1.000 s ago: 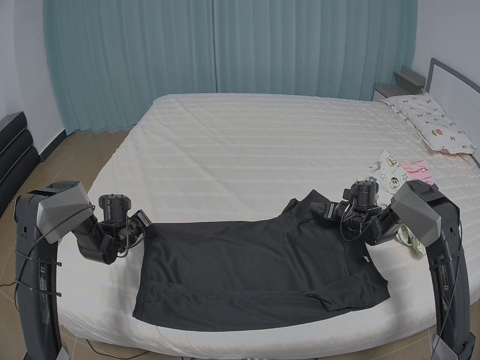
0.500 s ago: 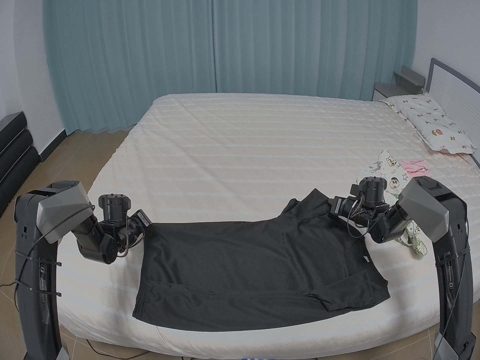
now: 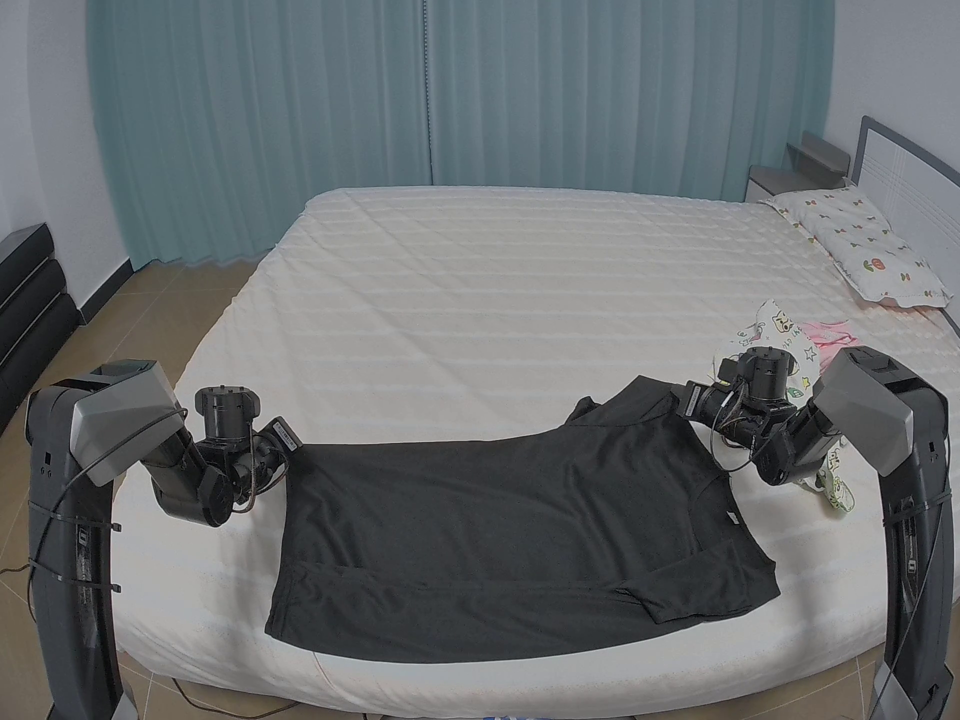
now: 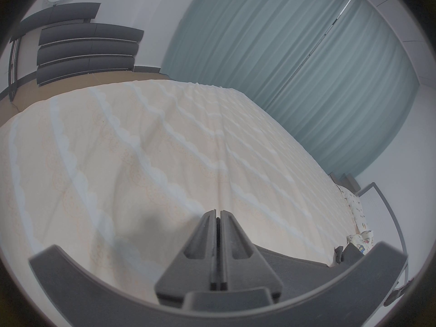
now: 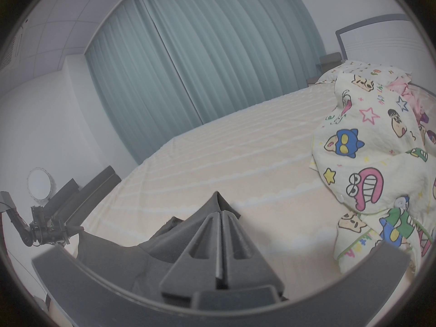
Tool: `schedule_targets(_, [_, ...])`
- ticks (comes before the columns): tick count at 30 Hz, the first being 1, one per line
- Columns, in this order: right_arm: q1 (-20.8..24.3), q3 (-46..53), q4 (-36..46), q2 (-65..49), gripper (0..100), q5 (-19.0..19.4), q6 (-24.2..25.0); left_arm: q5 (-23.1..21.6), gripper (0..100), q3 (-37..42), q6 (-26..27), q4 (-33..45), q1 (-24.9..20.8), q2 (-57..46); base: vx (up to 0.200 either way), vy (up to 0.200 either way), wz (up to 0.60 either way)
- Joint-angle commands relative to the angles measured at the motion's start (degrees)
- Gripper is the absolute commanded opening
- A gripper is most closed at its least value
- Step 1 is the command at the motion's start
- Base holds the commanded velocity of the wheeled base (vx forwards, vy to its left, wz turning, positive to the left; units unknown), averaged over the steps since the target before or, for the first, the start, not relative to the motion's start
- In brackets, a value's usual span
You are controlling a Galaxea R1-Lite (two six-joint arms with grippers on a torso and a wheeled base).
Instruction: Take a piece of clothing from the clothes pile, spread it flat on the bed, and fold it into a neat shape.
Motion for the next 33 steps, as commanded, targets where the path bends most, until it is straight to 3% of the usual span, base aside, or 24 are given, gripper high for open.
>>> schedule_targets(1, [-0.8, 1.9, -1.2, -1.3, 0, 0.0, 1.1, -0.2, 0, 1.5, -0.2, 0.2, 0.9, -2.6, 0.0, 0.0, 0.0])
schedule_targets(14, [-2.1, 8.3, -5.9, -4.6, 0, 1.7, 4.2, -0.6, 0, 1.7, 0.0, 0.2, 0.7, -2.7, 0.0, 0.0, 0.0])
schedule_targets(16, [-3.0, 11.6, -7.9, -6.2, 0, 3.8, 5.6, -0.5, 0, 3.6, 0.3, -0.3, 0.7, -3.9, 0.0, 0.0, 0.0])
schedule_targets(33, [-6.4, 21.1, -11.8, -9.6, 0, 9.5, 5.9, -0.5, 0, 8.1, 1.4, -0.3, -0.7, -8.6, 0.0, 0.0, 0.0])
